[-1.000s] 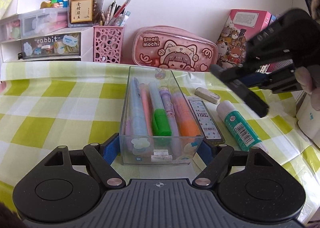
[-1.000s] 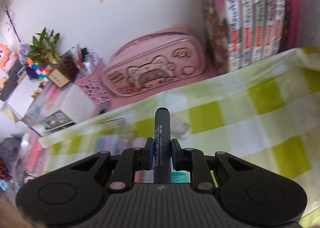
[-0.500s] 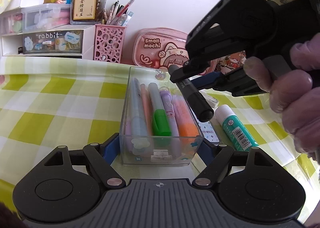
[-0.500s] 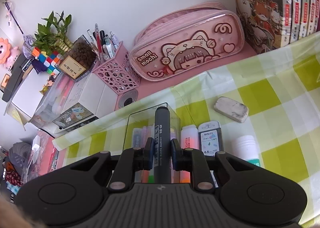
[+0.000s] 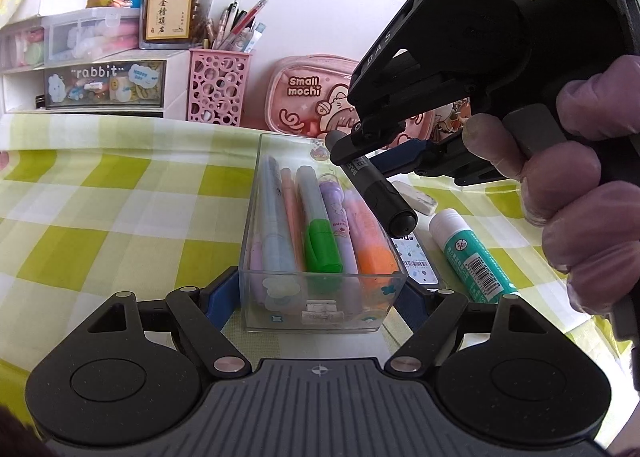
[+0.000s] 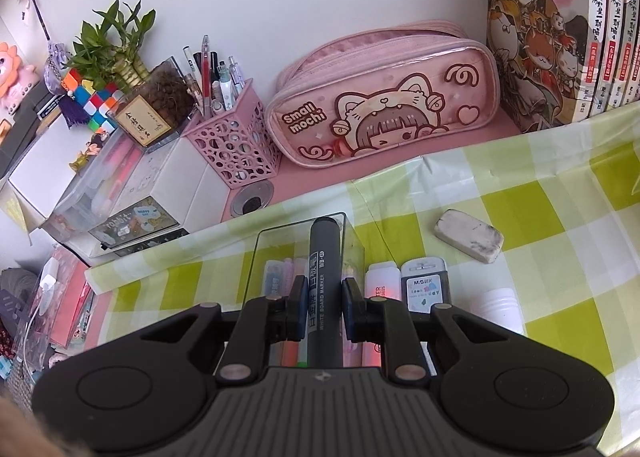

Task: Organize stationery
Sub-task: 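Carry the black marker into the clear box and release it, then move the right tool to the orange highlighter and grasp it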

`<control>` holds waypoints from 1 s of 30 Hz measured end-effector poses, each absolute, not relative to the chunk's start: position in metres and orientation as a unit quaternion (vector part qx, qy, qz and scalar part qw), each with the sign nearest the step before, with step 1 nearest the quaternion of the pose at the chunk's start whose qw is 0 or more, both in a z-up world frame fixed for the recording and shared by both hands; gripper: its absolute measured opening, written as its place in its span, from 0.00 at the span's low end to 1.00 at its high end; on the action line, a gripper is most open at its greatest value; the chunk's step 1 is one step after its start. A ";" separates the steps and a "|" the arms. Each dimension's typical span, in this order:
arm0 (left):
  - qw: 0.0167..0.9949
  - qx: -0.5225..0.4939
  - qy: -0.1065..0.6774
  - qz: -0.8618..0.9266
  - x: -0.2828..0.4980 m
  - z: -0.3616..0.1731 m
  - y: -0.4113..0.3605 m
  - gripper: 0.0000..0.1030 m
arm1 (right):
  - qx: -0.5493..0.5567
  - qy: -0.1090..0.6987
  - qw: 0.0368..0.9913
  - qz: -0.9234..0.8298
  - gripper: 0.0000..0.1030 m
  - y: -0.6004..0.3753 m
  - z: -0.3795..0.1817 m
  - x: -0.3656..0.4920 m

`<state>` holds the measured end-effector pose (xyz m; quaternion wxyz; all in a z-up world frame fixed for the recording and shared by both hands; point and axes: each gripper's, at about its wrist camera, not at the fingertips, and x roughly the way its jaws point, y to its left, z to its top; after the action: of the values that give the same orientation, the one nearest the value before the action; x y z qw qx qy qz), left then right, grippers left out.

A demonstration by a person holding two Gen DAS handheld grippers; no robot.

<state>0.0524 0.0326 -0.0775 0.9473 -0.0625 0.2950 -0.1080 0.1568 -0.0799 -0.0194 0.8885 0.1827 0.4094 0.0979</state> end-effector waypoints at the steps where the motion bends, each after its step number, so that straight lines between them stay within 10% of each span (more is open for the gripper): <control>1: 0.947 -0.063 0.295 -0.108 0.053 -0.078 0.033 0.76 | 0.183 0.409 0.888 0.099 0.44 -0.080 -0.019 0.157; 30: 0.947 -0.067 0.294 -0.110 0.053 -0.077 0.034 0.76 | 0.168 0.369 0.910 0.092 0.59 -0.135 -0.025 0.113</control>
<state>0.0528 0.0344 -0.0774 0.9471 -0.0669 0.2942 -0.1097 0.1134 -0.1353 -0.0252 0.9096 0.1678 0.3688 0.0916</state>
